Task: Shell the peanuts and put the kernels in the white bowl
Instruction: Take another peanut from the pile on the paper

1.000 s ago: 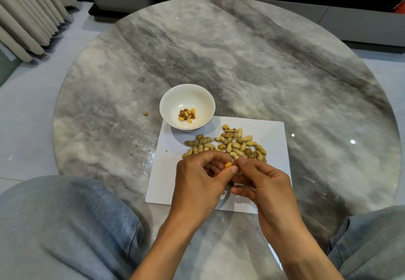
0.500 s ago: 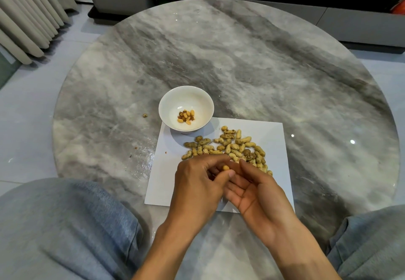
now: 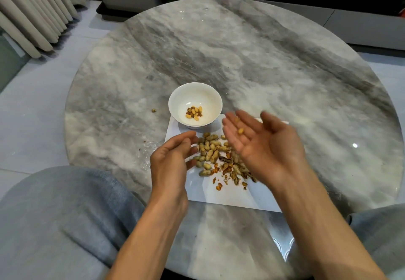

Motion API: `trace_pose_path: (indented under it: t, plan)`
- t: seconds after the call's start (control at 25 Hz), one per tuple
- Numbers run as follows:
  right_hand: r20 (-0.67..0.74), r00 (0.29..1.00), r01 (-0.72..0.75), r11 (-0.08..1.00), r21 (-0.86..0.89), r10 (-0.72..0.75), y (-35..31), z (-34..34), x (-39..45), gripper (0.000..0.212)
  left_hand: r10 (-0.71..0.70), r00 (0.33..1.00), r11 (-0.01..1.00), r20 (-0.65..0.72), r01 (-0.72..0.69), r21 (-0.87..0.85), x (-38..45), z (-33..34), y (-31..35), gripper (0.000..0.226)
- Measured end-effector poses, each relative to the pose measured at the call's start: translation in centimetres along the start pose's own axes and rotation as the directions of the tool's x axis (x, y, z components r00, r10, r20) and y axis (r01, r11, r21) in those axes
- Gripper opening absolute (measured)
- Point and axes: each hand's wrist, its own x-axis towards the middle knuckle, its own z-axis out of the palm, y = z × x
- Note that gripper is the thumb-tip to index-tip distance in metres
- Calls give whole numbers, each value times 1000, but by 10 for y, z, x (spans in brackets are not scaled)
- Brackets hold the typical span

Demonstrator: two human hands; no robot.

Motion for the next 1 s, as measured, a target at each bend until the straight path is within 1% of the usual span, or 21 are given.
trace_pose_path:
  t: [0.04,0.08,0.12,0.16,0.2,0.24,0.28,0.32,0.36,0.4,0.52,0.64,0.72,0.84,0.88,0.92,0.96,1.0]
  plan:
    - [22,999,26,999,-43,-25,-4,14,7,50,-6,1000,1000,-1,6,12,1,-1,1,25]
    - [32,999,47,994,-96,-44,-7,28,13,55,6,1000,998,7,-7,67,1,-3,1,26]
    - [33,998,61,987,-147,-57,-8,38,19,58,42,999,983,25,-46,176,1,-5,-1,26]
    - [35,997,68,979,-192,-63,-9,44,22,60,103,993,934,61,-117,339,2,-8,-4,24]
    - [39,997,74,972,-225,-66,-8,45,24,60,169,979,828,116,-205,522,2,-12,-8,20]
    - [45,996,82,966,-245,-73,-7,42,25,58,222,958,672,183,-286,683,1,-15,-11,16]
    - [52,995,97,962,-255,-87,-6,35,22,54,254,935,498,247,-345,795,0,-16,-15,15]
    - [56,993,119,955,-272,-108,-5,27,17,48,272,915,363,299,-385,849,-2,-16,-18,17]
    - [54,990,141,942,-306,-130,-3,16,11,42,278,899,289,337,-413,864,-3,-15,-21,19]
    - [40,988,153,923,-354,-149,-1,4,3,36,286,885,256,368,-441,860,-3,-14,-24,20]
    - [-56,982,121,835,-537,-178,11,-30,-22,26,305,846,203,437,-506,838,-1,-13,-31,17]
    - [-92,965,120,724,-679,-246,25,-52,-28,19,340,826,188,449,-528,828,2,-11,-36,13]
    - [-48,952,158,617,-771,-304,33,-57,-23,16,349,813,173,467,-545,820,3,-12,-37,10]
    - [117,917,263,358,-896,-381,45,-64,-13,15,345,807,181,479,-558,810,6,-14,-39,6]
    - [191,896,304,240,-922,-401,49,-67,-11,16,337,817,214,468,-550,807,6,-13,-39,6]
    - [276,871,344,103,-933,-406,51,-70,-10,18,322,839,288,439,-528,799,5,-12,-37,6]
    - [375,838,394,-37,-919,-398,52,-72,-10,22,295,865,390,407,-497,775,4,-11,-33,7]
    - [470,799,450,-145,-881,-376,52,-73,-10,27,260,886,494,385,-465,735,1,-11,-28,10]
